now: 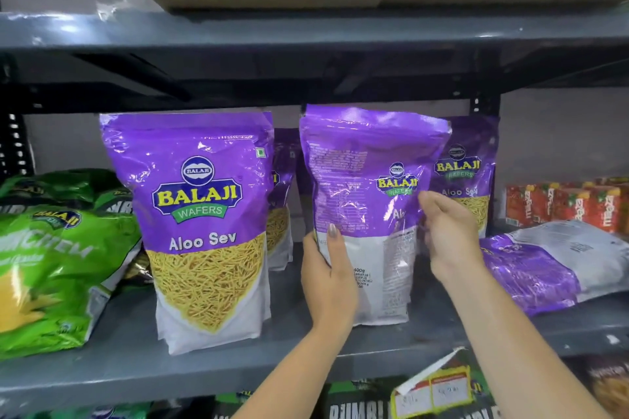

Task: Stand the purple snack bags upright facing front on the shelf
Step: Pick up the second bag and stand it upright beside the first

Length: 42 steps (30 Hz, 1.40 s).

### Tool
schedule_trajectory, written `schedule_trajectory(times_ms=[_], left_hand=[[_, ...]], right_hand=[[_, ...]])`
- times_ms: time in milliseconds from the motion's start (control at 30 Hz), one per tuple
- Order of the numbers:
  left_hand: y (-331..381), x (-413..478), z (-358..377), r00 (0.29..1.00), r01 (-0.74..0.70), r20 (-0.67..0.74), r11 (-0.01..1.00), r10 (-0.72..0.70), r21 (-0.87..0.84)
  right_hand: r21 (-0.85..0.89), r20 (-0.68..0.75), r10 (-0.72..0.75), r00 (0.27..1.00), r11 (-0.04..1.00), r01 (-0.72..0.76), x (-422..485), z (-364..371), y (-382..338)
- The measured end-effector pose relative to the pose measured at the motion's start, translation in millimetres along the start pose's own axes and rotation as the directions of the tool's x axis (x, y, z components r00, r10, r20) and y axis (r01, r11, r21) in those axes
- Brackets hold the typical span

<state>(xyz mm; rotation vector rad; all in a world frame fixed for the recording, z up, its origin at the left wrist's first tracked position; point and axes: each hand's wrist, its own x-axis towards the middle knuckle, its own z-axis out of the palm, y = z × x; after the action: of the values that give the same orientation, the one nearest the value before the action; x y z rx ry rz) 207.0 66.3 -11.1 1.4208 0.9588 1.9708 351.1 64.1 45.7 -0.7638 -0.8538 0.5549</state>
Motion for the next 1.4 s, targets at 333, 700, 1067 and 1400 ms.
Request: schedule_trajectory(times_ms=[333,700,1067,1400], left_hand=[[-3,1,-4,0.999,0.042,0.031,0.998,-0.044,0.039],[-8,-12,5,0.887,-0.452,0.097,0.802,0.452,0.390],[-1,-1,-11,0.954,-0.280,0.121,0.960,0.275,0.026],[-1,16,-22,0.985,-0.027,0.166,0.985,0.056,-0.172]], right_hand=[[0.037,-0.093,-0.110,0.990,0.993,0.114,-1,2,15],[0.026,0.277,0.284,0.918,0.953,-0.302,-20,-7,5],[-0.188,0.136,-0.176,0.975,0.962,0.200,-71,-11,17],[-0.208,0.114,-0.100,0.988,0.971,0.122,-53,-11,8]])
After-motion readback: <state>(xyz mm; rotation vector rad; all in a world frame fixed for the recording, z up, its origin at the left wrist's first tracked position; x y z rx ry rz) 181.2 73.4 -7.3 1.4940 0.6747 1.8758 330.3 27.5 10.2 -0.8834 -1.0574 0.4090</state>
